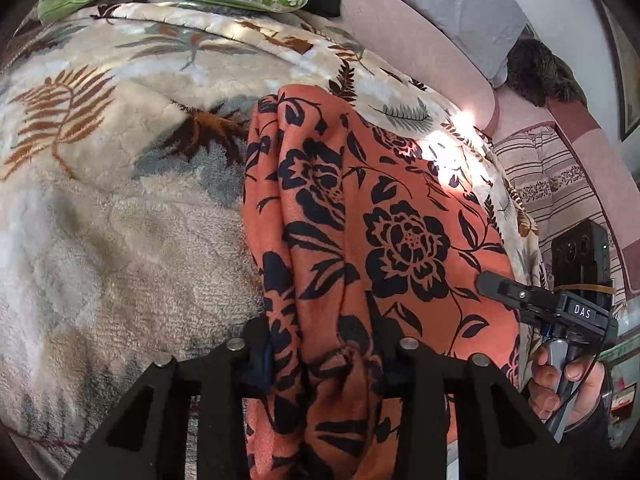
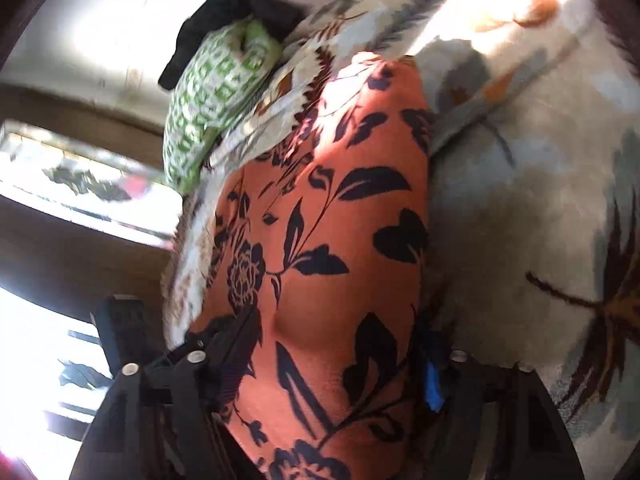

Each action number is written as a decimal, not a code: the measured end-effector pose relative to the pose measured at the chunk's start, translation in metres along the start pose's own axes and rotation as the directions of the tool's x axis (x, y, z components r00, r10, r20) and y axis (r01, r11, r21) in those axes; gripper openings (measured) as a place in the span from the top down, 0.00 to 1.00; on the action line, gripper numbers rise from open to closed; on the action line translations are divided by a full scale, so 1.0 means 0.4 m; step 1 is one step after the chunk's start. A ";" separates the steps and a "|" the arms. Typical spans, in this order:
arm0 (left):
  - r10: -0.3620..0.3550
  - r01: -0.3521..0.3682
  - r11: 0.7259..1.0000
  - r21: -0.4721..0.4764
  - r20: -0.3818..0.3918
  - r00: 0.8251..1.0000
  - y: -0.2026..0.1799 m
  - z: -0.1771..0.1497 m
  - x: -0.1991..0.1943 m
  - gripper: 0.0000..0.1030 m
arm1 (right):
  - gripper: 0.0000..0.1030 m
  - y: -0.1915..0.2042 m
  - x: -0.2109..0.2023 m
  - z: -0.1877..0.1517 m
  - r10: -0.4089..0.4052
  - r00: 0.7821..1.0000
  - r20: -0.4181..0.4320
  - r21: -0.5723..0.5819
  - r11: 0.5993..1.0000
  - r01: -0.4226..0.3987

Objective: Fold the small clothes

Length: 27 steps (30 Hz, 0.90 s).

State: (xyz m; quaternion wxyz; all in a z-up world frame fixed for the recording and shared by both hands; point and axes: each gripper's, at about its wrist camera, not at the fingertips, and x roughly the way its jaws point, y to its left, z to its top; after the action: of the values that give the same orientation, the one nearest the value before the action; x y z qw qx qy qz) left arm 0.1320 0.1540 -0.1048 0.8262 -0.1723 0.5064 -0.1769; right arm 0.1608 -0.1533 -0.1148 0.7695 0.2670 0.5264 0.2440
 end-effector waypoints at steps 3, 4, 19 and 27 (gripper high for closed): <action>-0.033 0.032 0.999 0.017 0.066 0.997 -0.046 0.011 -0.041 0.75 | 0.64 0.067 -0.035 0.029 -0.047 0.999 0.018 -0.120 0.992 0.049; -0.046 0.043 0.999 0.031 0.095 0.994 -0.071 0.024 -0.057 0.75 | 0.65 0.086 -0.061 0.044 -0.054 0.998 0.044 -0.148 0.987 0.060; 0.059 -0.059 0.998 0.020 0.007 0.998 -0.194 0.102 0.166 0.26 | 0.28 -0.226 -0.211 0.153 -0.352 0.923 0.158 0.064 0.936 0.346; 0.165 -0.174 0.982 0.073 0.111 0.980 -0.227 0.048 0.047 0.17 | 0.19 -0.055 -0.326 0.020 -0.188 0.894 0.406 -0.064 0.970 0.233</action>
State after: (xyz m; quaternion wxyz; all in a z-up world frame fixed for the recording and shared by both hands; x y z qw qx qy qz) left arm 0.1464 0.0676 -0.0692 0.8700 -0.1033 0.4675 -0.1173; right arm 0.1277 -0.2566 -0.0384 0.8956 0.2091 0.3709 0.1288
